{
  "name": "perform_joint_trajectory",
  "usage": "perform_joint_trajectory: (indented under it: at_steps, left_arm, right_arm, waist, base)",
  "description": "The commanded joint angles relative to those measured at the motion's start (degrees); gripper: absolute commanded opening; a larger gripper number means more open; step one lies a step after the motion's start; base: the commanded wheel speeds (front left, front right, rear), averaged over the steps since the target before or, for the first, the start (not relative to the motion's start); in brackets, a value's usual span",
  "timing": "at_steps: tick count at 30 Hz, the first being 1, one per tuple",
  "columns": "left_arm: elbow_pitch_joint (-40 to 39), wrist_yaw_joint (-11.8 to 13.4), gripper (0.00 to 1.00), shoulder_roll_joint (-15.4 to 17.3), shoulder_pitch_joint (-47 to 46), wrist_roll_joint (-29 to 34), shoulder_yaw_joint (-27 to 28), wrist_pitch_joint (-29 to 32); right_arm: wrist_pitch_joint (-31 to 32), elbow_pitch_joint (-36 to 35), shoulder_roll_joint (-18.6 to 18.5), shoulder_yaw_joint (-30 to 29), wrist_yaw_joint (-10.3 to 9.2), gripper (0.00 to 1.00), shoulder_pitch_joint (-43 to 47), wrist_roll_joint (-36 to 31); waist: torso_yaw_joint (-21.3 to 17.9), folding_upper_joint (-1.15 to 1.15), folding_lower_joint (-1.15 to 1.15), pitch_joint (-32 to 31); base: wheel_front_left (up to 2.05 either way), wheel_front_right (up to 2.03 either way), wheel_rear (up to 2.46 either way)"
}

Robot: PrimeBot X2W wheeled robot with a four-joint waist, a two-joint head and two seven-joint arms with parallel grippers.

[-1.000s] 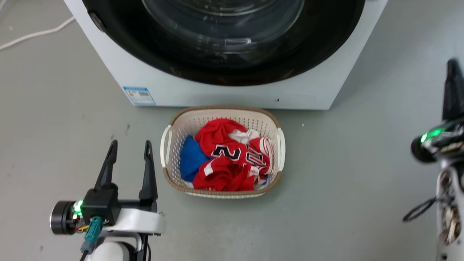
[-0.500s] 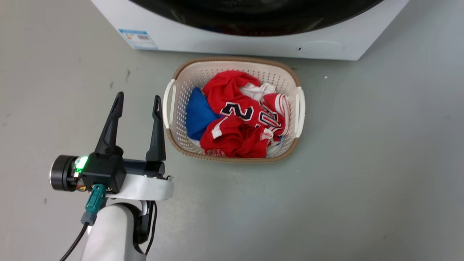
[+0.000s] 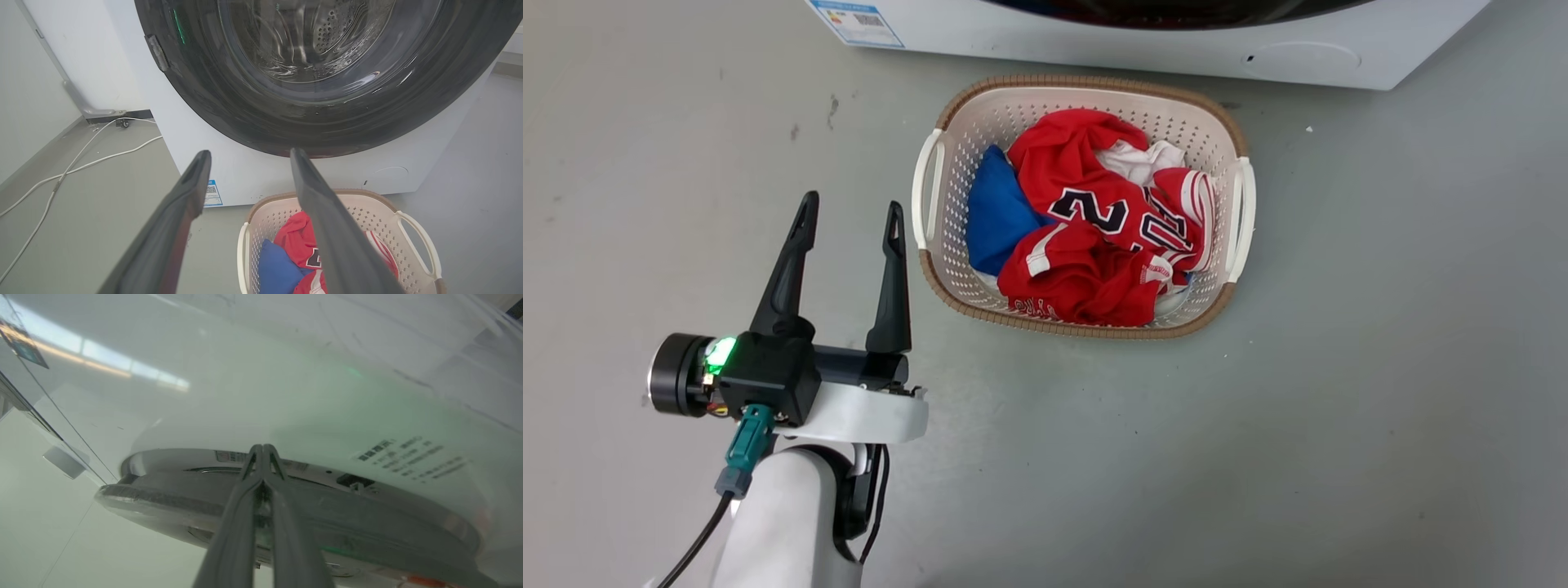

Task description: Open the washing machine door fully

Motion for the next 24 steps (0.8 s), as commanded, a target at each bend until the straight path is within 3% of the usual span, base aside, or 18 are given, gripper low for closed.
perform_joint_trajectory:
  at_steps: [1, 14, 24]
  left_arm:
    - [-0.08, 0.29, 1.0, -0.06, -1.12, -0.36, -0.13, -0.16]
    - [0.44, 1.14, 1.0, -0.06, -1.96, -1.33, -1.39, -0.16]
    - [0.94, 1.18, 1.0, -0.07, -0.82, -0.91, -0.6, -0.16]
  right_arm:
    - [0.61, 0.88, -0.44, 0.73, 0.01, 0.0, -1.3, -0.68]
    - [8.68, 6.79, -2.3, 7.52, 0.06, 0.0, -7.13, -3.96]
    - [13.62, 5.25, -1.64, 9.61, 0.08, 0.0, -4.11, -2.44]
  waist:
    - [0.27, 0.0, -0.01, 0.55]
    - [1.57, 0.0, -0.01, 2.5]
    - [0.16, 0.0, -0.01, 0.39]
  base:
    - [0.0, 0.0, 0.0]
    - [0.0, 0.0, 0.0]
    - [0.0, 0.0, 0.0]
